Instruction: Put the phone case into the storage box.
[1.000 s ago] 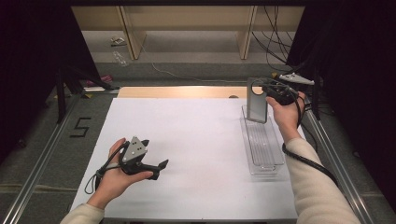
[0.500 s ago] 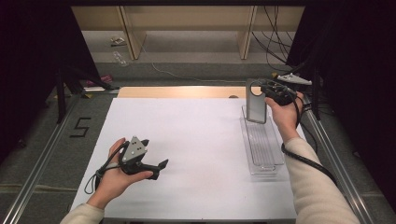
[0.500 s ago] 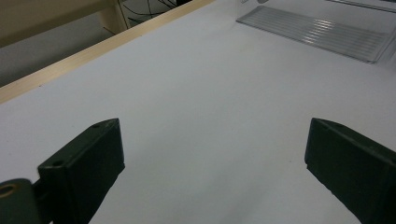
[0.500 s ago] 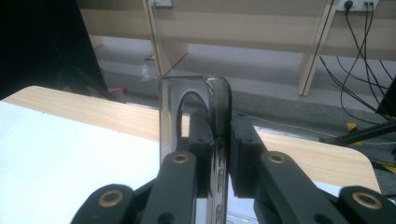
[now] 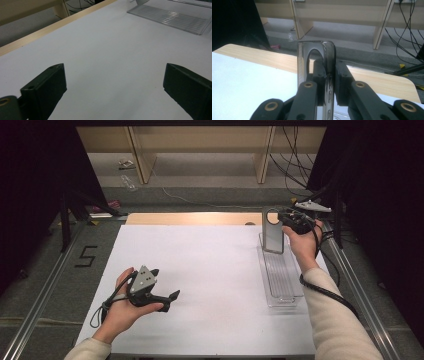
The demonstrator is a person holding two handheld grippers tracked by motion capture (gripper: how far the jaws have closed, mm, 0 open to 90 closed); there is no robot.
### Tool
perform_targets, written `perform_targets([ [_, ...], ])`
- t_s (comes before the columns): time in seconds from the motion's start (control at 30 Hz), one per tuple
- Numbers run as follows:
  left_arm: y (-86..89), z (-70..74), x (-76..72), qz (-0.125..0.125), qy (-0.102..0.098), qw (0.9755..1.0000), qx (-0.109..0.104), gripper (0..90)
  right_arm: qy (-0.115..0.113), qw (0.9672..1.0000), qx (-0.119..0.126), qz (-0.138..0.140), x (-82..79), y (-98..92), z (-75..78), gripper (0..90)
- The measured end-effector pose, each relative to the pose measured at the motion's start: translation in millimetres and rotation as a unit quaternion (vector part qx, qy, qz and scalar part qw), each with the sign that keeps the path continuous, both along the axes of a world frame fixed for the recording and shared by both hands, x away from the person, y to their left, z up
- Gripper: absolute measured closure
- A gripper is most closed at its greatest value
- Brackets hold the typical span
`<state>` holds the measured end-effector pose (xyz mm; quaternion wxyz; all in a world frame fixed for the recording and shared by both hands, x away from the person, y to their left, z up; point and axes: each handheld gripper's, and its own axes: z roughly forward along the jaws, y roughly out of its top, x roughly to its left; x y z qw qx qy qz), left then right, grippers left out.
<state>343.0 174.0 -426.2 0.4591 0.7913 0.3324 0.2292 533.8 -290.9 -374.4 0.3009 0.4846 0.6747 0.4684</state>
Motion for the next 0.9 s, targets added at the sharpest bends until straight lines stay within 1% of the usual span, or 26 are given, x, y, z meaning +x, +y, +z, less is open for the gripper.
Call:
perform_targets([
  [0.3,0.6,0.2,0.2,0.001,0.000,1.0000,-0.001,4.4,0.003,1.0000,-0.001,0.003,1.0,0.3,-1.2,81.9],
  [0.9,1.3,0.2,0.7,0.002,-0.001,1.0000,-0.002,4.5,0.014,0.9998,-0.003,0.013,2.5,2.2,-10.1,81.8],
])
